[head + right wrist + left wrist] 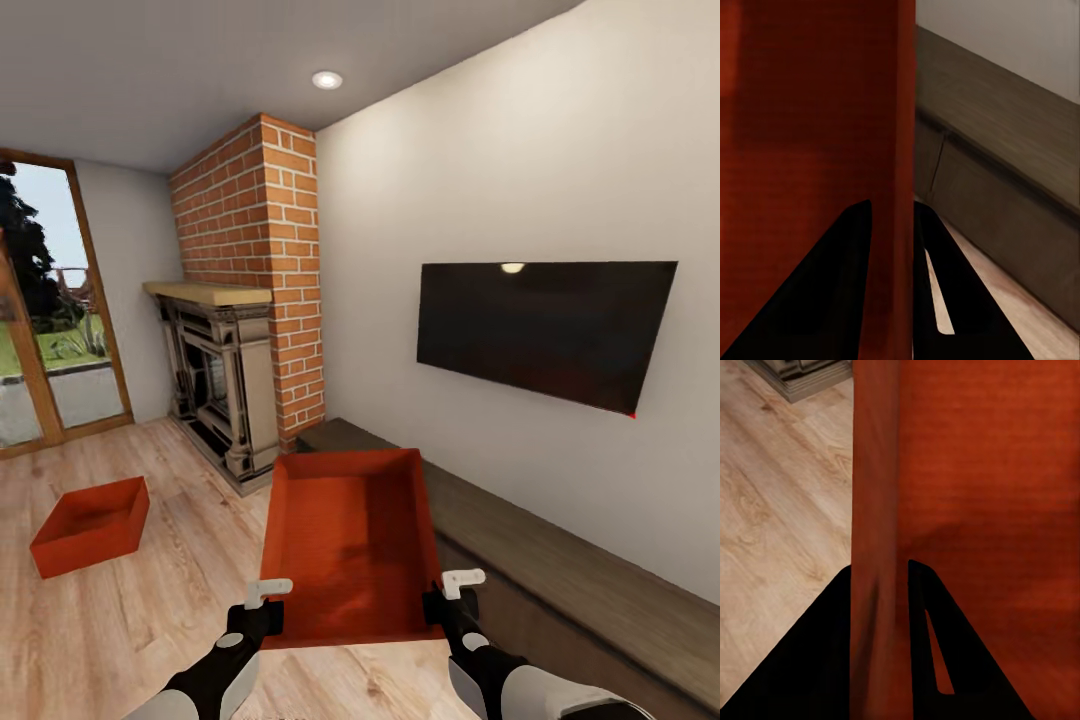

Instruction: Move the two storage containers from the living room to the garage. In the garage, place one container on the floor and stack the other container on top of it (either order is fine).

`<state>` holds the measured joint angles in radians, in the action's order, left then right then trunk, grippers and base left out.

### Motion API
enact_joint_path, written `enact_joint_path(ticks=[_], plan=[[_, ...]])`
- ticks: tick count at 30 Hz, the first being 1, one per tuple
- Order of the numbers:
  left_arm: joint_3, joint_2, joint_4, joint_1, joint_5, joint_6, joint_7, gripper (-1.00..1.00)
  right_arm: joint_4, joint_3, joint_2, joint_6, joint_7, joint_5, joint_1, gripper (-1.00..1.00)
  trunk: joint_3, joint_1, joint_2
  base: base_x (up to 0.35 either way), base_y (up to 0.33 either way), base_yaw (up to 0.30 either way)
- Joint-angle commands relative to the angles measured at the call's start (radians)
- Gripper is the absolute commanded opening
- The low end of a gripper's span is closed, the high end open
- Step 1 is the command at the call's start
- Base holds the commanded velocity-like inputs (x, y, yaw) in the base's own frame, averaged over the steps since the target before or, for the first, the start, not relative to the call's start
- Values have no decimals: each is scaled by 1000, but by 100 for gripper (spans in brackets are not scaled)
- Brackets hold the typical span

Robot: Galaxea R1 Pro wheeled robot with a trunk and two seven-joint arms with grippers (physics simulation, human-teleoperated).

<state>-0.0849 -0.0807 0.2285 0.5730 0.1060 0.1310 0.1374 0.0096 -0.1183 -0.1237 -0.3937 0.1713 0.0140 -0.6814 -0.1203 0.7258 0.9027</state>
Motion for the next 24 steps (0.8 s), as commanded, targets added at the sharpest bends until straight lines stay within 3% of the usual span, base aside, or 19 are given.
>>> enact_joint_path(ticks=[1,24], plan=[[-13,2,2,1,1,4,11,-100,1,51,-1,4,0,26,-1,-100,-1,0,1,0,0,300],[-13,2,2,1,1,4,11,-100,1,51,-1,4,-1,26,-1,-100,-1,0,1,0,0,300]])
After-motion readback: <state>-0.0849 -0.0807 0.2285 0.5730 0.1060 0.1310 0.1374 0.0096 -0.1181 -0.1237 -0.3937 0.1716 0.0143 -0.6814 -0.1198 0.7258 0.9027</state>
